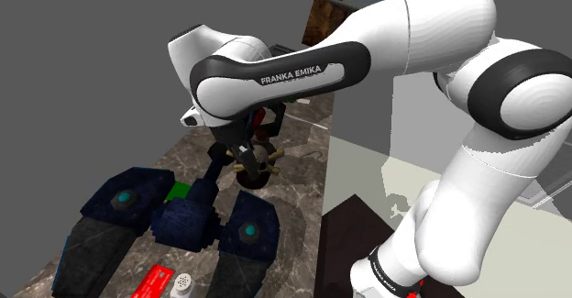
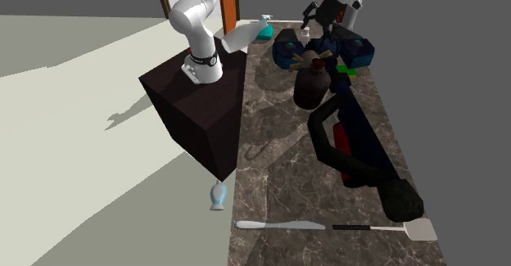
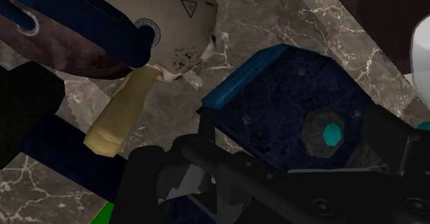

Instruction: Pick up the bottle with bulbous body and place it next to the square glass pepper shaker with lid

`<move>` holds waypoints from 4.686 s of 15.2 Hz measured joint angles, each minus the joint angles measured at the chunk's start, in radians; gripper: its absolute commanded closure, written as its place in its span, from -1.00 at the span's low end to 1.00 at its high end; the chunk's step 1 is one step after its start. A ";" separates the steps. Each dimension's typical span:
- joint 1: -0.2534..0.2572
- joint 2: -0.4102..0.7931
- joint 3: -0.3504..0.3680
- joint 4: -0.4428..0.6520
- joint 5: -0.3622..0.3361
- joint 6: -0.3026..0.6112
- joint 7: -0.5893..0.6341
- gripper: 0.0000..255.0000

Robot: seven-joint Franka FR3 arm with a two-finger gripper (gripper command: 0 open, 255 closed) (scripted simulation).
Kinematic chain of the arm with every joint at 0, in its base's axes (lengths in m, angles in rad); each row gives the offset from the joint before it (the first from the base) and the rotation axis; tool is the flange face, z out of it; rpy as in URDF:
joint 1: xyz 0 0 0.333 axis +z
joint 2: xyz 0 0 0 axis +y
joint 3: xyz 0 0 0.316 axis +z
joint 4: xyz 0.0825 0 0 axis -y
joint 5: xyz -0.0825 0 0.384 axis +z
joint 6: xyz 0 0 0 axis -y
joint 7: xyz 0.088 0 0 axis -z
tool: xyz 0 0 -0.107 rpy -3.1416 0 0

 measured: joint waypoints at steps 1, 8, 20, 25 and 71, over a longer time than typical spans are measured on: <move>0.000 0.000 0.000 0.000 0.000 0.000 0.000 1.00; 0.000 0.000 0.000 0.000 0.000 0.000 0.000 1.00; 0.024 -0.292 0.030 -0.360 0.162 0.186 0.104 -1.00; 0.082 -0.480 0.070 -0.578 0.295 0.303 0.196 -1.00; 0.414 -0.695 0.513 -0.961 0.834 0.842 0.746 1.00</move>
